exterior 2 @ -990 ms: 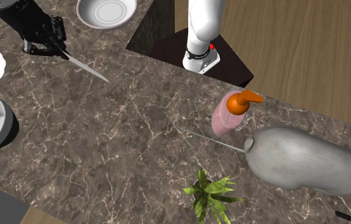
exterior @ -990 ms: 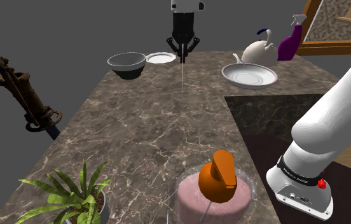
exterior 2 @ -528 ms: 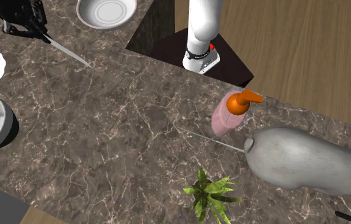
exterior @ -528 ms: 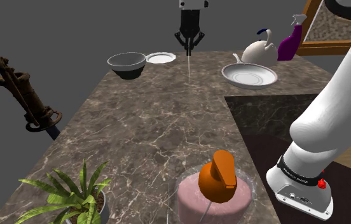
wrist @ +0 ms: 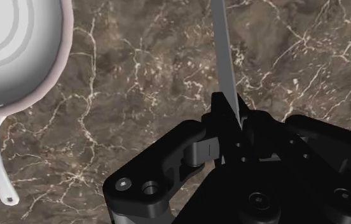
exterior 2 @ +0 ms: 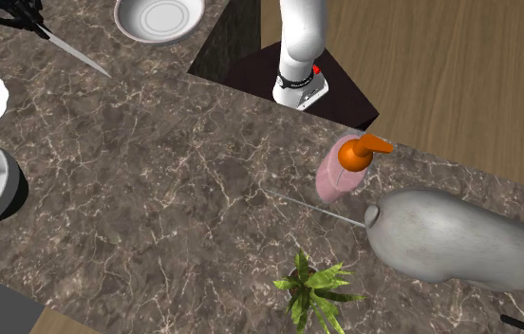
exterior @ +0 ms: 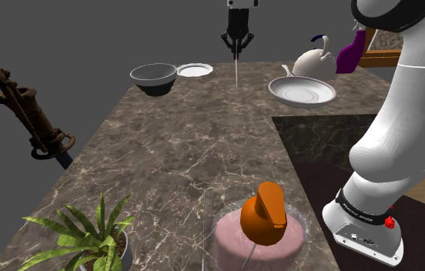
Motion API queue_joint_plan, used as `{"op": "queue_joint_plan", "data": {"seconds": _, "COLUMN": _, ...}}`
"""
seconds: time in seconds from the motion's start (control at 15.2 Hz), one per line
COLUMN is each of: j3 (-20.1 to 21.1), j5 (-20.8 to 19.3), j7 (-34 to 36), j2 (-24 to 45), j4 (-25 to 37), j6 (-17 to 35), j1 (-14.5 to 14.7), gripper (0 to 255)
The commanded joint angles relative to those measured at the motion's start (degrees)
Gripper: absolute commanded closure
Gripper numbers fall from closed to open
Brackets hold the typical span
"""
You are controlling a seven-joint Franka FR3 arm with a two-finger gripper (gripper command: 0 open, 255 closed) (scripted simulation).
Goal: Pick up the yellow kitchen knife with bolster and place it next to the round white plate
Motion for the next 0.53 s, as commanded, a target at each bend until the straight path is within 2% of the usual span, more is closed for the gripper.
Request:
{"op": "queue_joint_plan", "data": {"seconds": 0.0, "j3": -0.4, "j5": -0.5, "j7": -0.9, "j2": 2.0, "j4": 2.1, "j6": -0.2, "j1": -0.4, "gripper": 255}}
{"op": "queue_joint_plan", "data": {"seconds": 0.46, "j3": -0.5, "j5": -0.3, "j7": -1.3, "j2": 1.1, "j4": -4.6, "j6": 5.6, "j1": -0.7, "gripper": 255}}
